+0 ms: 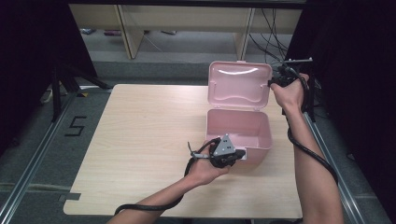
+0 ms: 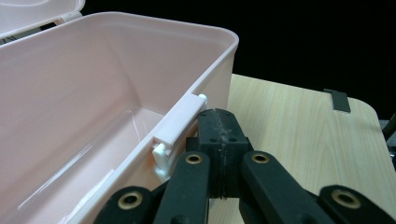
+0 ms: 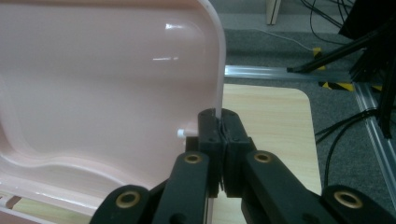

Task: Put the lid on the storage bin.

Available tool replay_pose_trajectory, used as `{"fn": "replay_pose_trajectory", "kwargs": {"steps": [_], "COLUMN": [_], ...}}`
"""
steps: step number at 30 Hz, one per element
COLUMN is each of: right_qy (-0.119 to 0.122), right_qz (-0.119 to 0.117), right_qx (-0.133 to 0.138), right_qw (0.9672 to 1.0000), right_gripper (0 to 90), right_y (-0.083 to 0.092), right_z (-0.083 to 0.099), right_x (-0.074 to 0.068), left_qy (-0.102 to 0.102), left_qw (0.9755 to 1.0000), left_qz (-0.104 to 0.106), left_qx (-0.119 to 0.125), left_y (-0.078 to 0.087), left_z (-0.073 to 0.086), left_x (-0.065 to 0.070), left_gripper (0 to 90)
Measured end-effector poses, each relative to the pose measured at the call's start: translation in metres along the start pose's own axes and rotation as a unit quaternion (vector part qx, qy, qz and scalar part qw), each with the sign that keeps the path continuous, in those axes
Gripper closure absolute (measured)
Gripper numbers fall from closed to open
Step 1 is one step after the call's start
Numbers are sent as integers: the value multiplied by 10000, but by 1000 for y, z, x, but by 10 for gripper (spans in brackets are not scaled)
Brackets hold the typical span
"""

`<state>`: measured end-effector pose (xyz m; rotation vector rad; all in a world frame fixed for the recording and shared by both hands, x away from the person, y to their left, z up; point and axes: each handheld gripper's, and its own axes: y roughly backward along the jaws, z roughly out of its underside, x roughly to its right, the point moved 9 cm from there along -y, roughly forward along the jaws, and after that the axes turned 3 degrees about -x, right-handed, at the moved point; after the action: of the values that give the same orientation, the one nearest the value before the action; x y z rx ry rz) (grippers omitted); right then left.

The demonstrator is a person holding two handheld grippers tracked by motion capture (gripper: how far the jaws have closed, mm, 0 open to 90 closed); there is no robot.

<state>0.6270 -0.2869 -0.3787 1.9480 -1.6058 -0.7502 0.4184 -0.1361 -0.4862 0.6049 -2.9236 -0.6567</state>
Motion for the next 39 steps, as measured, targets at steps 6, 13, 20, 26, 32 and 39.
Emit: {"fn": "replay_pose_trajectory", "kwargs": {"steps": [6,13,20,26,32,39], "right_qy": [104,77,85,130,139,148], "right_qz": [6,2,60,34,73,55], "right_qx": [279,357,502,546,599,652], "right_qw": [9996,9993,9987,9984,9981,9977], "right_gripper": [898,899,898,898,898,898], "right_y": [1,4,7,8,10,15], "right_z": [0,3,5,6,7,9], "right_x": [0,-2,-3,-2,-3,-4], "left_qy": [6,22,26,34,53,39], "left_qw": [10000,10000,10000,10000,10000,10000], "left_qz": [-14,13,-28,-20,-14,-35], "left_qx": [-5,32,-1,24,42,-6], "left_y": [0,-1,0,-1,-1,0], "left_z": [0,0,0,0,0,0], "left_x": [0,0,1,1,1,1], "left_gripper": [899,899,899,899,899,899]}}
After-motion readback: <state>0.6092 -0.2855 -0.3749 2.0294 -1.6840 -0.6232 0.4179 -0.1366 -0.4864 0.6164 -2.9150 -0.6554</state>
